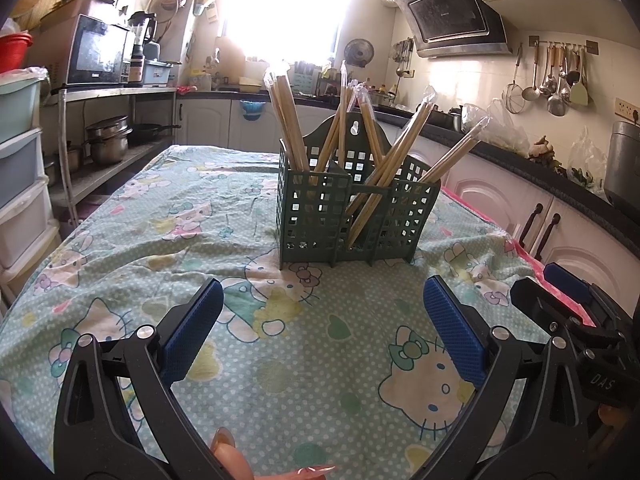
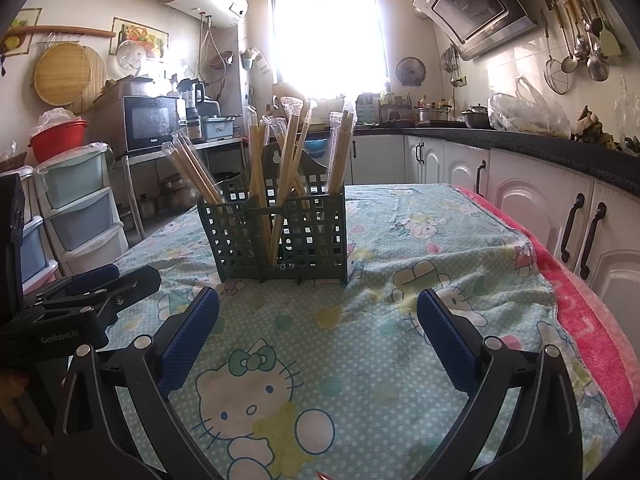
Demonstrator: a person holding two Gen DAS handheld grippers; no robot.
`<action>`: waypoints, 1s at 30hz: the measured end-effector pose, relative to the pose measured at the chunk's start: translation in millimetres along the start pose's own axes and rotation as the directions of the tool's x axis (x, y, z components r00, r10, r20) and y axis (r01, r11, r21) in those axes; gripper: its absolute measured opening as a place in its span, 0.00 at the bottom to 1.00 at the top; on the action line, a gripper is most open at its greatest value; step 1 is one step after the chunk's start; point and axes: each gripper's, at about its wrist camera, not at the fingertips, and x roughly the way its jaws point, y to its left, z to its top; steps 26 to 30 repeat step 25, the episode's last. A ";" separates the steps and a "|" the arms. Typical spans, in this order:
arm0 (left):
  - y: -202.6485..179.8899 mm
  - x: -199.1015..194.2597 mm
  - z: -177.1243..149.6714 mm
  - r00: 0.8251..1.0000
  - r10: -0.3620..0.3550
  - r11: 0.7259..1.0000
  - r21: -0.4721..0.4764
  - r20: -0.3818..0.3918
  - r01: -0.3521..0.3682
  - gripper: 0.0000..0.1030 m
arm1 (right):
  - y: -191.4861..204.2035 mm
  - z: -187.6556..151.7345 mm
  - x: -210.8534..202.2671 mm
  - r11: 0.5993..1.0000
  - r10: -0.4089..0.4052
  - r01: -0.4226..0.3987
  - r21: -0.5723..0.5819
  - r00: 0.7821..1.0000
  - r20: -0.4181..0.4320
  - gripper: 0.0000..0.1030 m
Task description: Organize utensils
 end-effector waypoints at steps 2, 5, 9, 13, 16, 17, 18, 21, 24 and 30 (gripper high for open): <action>1.3 1.6 -1.0 1.000 -0.007 1.000 -0.003 -0.008 0.006 0.90 | 0.1 -0.7 0.8 1.000 0.003 -0.003 0.000 1.000 -0.006 0.94; 1.7 4.0 -1.8 1.000 -0.014 1.000 -0.004 -0.016 0.014 0.90 | -0.1 -0.8 2.7 1.000 0.003 -0.003 0.002 1.000 -0.010 0.94; -0.8 7.1 -1.9 1.000 -0.013 1.000 0.008 -0.027 0.013 0.90 | -1.8 -1.1 4.0 1.000 -0.001 0.001 0.010 1.000 -0.020 0.94; -3.3 7.8 -1.5 0.999 -0.017 1.000 0.016 -0.031 0.017 0.90 | -5.5 2.1 5.9 1.000 -0.002 0.003 0.027 0.999 -0.037 0.94; 1.7 10.6 1.4 0.997 -0.034 0.999 -0.023 -0.065 0.033 0.90 | -13.7 7.3 8.1 0.999 -0.001 0.004 0.054 0.998 -0.055 0.94; 3.9 12.1 2.9 0.996 -0.025 0.999 -0.027 -0.080 0.023 0.90 | -16.4 9.8 10.0 0.998 0.003 0.001 0.058 0.998 -0.068 0.94; 6.5 13.8 4.5 0.996 -0.010 1.000 -0.029 -0.094 0.008 0.90 | -20.9 12.7 13.0 0.998 0.007 -0.002 0.066 0.996 -0.087 0.94; 28.9 25.0 18.4 0.987 0.040 0.998 -0.040 -0.154 -0.047 0.90 | -46.8 24.9 32.1 0.994 -0.009 0.028 0.102 0.983 -0.183 0.94; 63.0 46.0 37.7 0.962 0.163 0.985 -0.012 -0.219 -0.170 0.90 | -85.0 31.7 73.8 0.985 -0.137 0.163 0.050 0.931 -0.340 0.94; 78.6 56.5 42.9 0.945 0.222 0.973 -0.008 -0.239 -0.230 0.90 | -95.0 30.2 85.6 0.979 -0.179 0.203 0.025 0.910 -0.374 0.94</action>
